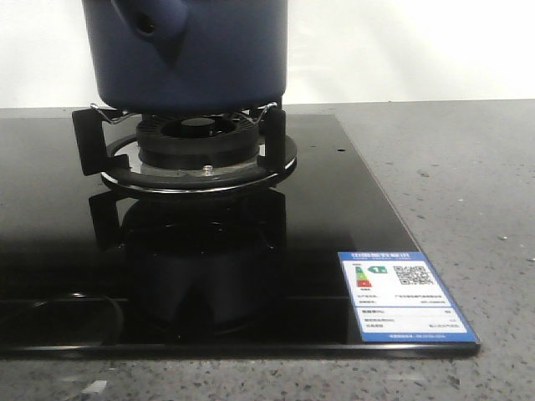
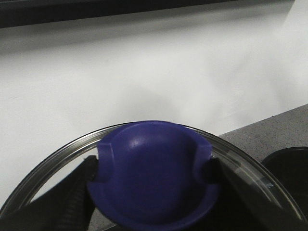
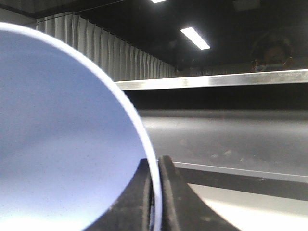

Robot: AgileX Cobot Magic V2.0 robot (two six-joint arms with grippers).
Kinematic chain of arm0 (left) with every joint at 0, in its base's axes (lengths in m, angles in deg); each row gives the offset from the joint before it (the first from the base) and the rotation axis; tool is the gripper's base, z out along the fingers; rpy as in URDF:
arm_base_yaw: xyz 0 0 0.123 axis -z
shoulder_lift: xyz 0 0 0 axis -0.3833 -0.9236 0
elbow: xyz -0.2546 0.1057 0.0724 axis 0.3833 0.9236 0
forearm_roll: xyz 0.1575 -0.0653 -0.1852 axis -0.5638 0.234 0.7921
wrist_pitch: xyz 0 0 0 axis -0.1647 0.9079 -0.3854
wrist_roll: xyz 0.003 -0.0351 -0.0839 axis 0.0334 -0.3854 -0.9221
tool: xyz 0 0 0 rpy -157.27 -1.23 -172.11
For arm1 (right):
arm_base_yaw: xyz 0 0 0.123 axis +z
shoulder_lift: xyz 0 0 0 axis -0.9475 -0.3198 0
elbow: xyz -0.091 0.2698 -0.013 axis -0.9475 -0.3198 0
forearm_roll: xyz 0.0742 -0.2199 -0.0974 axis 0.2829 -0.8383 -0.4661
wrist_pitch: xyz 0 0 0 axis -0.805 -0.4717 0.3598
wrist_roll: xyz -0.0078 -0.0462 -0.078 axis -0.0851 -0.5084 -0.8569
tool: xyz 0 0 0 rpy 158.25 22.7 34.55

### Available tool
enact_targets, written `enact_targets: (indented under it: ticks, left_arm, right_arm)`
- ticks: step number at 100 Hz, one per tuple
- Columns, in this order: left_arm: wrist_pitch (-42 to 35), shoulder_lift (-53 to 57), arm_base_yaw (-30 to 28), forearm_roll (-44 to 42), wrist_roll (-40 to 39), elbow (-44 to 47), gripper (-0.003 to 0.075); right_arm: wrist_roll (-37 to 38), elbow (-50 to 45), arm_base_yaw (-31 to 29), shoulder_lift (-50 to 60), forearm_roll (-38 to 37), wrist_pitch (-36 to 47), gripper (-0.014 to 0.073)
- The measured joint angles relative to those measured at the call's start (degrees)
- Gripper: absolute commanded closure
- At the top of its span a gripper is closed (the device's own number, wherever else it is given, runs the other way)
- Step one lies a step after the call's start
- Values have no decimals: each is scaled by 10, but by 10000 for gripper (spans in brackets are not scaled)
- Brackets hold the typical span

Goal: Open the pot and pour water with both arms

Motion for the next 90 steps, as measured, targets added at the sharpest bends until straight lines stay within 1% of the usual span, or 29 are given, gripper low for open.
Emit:
enact_targets:
  ticks: [45, 64, 78, 85, 90]
  left_arm:
    - [0, 0, 0, 0, 0, 0, 324]
    - [10, 0, 0, 16, 0, 0, 324]
    - [27, 0, 0, 26, 0, 0, 324]
    - [35, 0, 0, 28, 0, 0, 324]
    - [37, 0, 3, 29, 0, -1, 324]
  right_arm:
    - [0, 0, 0, 0, 0, -39, 637]
    - [0, 0, 0, 0, 0, -58, 637]
    - [0, 12, 0, 1, 0, -112, 637]
    - [0, 26, -1, 8, 8, -167, 637]
    - [0, 40, -6, 16, 20, -225, 637]
